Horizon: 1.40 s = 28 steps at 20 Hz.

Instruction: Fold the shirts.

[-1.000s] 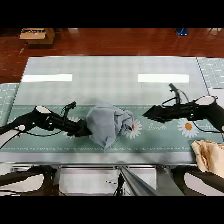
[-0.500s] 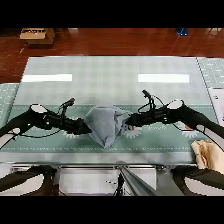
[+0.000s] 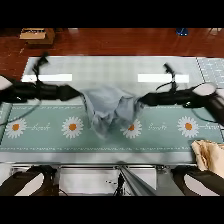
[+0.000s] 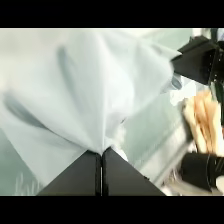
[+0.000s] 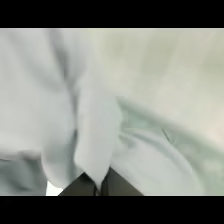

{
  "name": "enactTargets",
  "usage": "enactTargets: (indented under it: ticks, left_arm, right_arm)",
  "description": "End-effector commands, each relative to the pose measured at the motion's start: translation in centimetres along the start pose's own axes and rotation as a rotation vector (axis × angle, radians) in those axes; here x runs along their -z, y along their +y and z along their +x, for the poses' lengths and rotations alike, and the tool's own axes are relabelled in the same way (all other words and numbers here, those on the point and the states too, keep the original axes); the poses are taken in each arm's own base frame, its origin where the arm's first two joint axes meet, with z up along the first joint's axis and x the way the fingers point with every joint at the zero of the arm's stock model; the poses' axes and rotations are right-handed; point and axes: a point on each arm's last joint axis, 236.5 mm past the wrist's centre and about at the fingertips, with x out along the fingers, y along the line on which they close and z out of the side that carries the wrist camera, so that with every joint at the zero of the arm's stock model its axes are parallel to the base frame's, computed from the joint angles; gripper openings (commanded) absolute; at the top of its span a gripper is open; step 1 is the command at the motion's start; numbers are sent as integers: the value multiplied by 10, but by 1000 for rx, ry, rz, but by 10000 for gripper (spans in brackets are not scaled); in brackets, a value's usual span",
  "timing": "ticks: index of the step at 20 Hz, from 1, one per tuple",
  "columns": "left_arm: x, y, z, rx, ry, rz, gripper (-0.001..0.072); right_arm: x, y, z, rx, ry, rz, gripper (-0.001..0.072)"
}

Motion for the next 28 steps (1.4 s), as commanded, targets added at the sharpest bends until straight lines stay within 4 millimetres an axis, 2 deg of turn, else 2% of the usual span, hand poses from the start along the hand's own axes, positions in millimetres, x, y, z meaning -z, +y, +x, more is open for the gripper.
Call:
enactTargets:
  ticks: [1,3,6,9,11,12,13,15,17,20,21,24,27,28]
  left_arm:
    - [-89,-77,-88,-78,-269,235,18]
    - [-119,-131,-131,-75,-391,378,18]
    - [-138,-201,-188,-71,-537,517,18]
    - [-122,-253,-222,-45,-571,592,18]
    - [-97,-271,-233,-45,-539,618,18]
    - [-82,-274,-236,-61,-509,614,18]
    - [-67,-271,-237,-82,-475,595,18]
    - [-39,-254,-236,-150,-384,507,18]
    - [-19,-244,-232,-169,-304,445,18]
    - [-6,-217,-212,-175,-185,349,18]
    - [-3,-203,-201,-174,-138,310,18]
    - [20,-150,-156,-149,55,209,18]
    - [56,-85,-93,-108,222,75,19]
    - [62,-62,-73,-105,233,34,19]
  right_arm:
    - [-94,42,-103,112,-295,-232,31]
    - [-135,90,-162,147,-461,-367,31]
    - [-164,144,-235,244,-618,-489,30]
    - [-171,187,-289,294,-734,-528,30]
    - [-163,207,-316,333,-772,-550,30]
    - [-154,207,-324,376,-752,-557,30]
    - [-142,198,-328,446,-700,-559,30]
    - [-109,164,-328,572,-541,-478,30]
    - [-72,141,-313,590,-362,-383,30]
    - [-24,124,-282,526,-77,-282,30]
    - [-17,114,-274,518,-17,-216,30]
    - [-16,85,-245,486,100,-125,30]
    - [2,29,-198,457,309,-12,30]
    - [15,3,-180,468,404,23,30]
